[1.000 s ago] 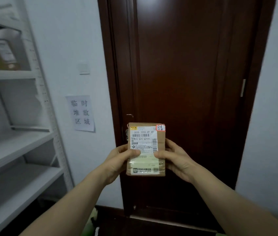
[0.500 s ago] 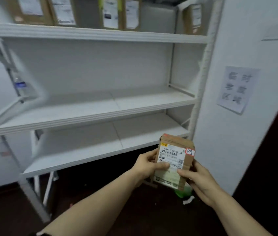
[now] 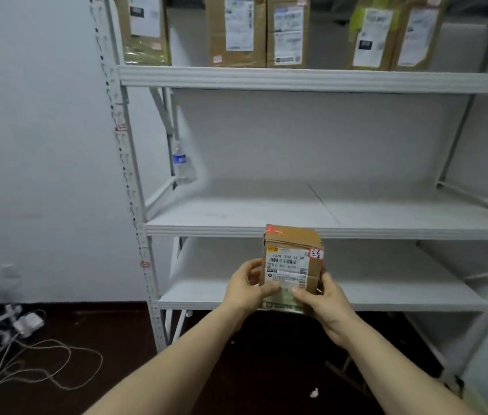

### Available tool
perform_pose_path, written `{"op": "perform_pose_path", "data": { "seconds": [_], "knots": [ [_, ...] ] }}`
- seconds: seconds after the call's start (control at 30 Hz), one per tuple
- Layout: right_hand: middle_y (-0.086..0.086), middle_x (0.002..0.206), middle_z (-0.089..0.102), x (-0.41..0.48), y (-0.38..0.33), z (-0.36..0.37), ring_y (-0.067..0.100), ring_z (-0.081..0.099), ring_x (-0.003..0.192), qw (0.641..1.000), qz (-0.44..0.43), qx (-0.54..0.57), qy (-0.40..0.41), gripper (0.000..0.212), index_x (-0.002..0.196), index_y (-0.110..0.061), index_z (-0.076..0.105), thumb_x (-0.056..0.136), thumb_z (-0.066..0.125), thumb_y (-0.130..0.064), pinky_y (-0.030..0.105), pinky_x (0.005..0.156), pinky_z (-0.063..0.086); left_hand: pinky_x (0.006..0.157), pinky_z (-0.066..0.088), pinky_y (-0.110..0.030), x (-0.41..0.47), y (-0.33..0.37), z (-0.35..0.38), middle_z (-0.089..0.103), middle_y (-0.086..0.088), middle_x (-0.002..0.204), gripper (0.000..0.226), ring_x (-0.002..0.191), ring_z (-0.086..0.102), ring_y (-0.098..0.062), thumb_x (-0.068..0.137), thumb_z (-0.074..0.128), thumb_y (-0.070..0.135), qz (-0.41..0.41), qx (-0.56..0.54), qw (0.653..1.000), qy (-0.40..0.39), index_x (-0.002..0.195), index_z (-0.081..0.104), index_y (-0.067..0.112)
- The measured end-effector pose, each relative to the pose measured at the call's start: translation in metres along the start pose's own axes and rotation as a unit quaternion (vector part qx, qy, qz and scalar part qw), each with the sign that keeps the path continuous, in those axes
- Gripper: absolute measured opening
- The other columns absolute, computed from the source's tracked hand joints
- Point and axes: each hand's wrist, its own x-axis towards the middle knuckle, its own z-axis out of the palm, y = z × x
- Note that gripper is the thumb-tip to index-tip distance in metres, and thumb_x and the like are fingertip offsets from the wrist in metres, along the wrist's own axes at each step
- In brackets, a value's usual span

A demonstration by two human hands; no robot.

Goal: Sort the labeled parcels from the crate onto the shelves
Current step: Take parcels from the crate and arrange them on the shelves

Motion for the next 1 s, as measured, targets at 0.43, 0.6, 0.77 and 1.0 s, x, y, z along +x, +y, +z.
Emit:
{"op": "perform_pose_path", "data": {
  "seconds": [0.43,0.6,0.77,1.0],
  "knots": [
    [-0.008,0.106,0.062,0.177,0.010,0.124,0.017,0.061,0.104,0.986,-0.087,-0.144,-0.024,0.075,0.140,-0.025,0.037,0.080,0.067,0.007,0.028,0.090,0.049,0.069,0.047,-0.004,0.155,-0.022,-0.106,0.064,0.005,0.100,0.049,0.085,0.060,0.005,0.079,0.069,-0.006,0.034,0.085,0.994,0.052,0.121,0.050,0.011],
    [-0.008,0.106,0.060,0.255,0.016,0.139,0.008,0.057,0.096,0.979,-0.083,-0.179,-0.056,0.060,0.133,-0.017,0.043,0.081,0.066,0.005,0.014,0.080,0.046,0.077,0.050,-0.010,0.218,-0.031,-0.116,0.065,0.014,0.099,0.052,0.094,0.064,-0.004,0.078,0.068,-0.006,0.055,0.123,0.986,0.099,0.118,0.053,0.022],
    [-0.005,0.111,0.060,0.316,0.021,0.158,0.013,0.059,0.102,0.965,-0.078,-0.230,-0.095,0.057,0.132,-0.016,0.043,0.083,0.066,0.001,0.023,0.088,0.046,0.066,0.045,-0.002,0.264,-0.035,-0.130,0.060,0.015,0.093,0.043,0.086,0.059,0.002,0.081,0.066,-0.006,0.032,0.152,0.977,0.146,0.114,0.053,0.018],
    [0.006,0.124,0.061,0.364,0.036,0.187,0.025,0.060,0.112,0.926,-0.089,-0.355,-0.092,0.057,0.128,-0.016,0.046,0.078,0.074,-0.015,0.038,0.093,0.050,0.065,0.041,-0.015,0.303,-0.058,-0.160,0.066,-0.002,0.100,0.037,0.081,0.057,-0.016,0.080,0.073,0.008,-0.011,0.248,0.951,0.184,0.114,0.059,0.011]
  ]
}}
